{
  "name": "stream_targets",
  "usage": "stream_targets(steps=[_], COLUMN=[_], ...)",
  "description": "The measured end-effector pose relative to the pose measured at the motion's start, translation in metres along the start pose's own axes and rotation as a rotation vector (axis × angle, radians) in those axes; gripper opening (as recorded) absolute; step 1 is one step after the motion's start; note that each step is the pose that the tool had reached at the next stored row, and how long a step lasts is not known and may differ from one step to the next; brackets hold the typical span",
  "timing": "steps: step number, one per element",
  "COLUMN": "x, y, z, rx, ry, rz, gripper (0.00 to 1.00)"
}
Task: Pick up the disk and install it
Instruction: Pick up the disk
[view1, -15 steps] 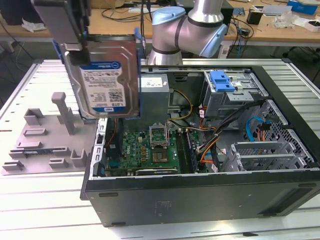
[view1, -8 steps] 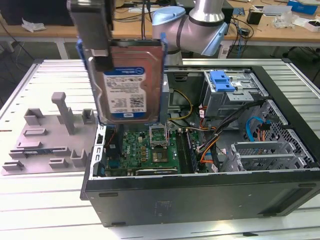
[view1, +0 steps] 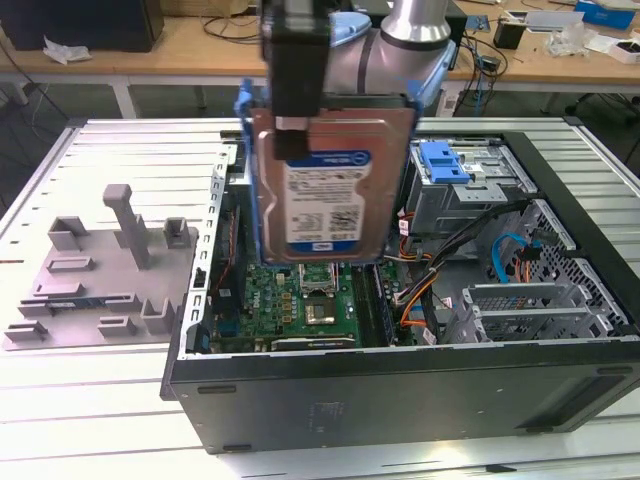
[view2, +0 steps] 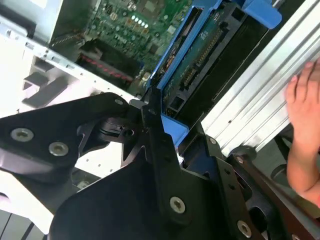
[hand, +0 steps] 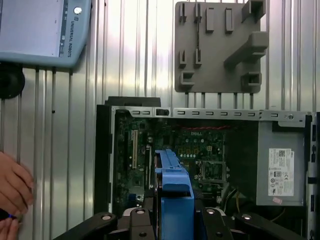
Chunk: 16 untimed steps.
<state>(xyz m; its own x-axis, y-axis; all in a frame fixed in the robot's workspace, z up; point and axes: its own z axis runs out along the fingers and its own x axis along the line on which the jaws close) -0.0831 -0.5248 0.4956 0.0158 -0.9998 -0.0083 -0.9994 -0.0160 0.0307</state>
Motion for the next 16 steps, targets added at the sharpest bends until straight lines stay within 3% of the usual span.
stream_targets(steps=[2,4,9,16], x=[0.0034,0.0094,0.0149,0.0152], y=[-0.0092,-0.0262,-0.0482,-0.0528], z=[-0.0003,-0.0009,-0.0016,-0.0018], rx=[-0.0002,-0.0005,-0.0005,-0.0006], ry=[0.0000,0.0000,0.0000,0.0000], rz=[0.000,0.000,0.000,0.000], gripper=[0.37,0.37,0.37,0.37])
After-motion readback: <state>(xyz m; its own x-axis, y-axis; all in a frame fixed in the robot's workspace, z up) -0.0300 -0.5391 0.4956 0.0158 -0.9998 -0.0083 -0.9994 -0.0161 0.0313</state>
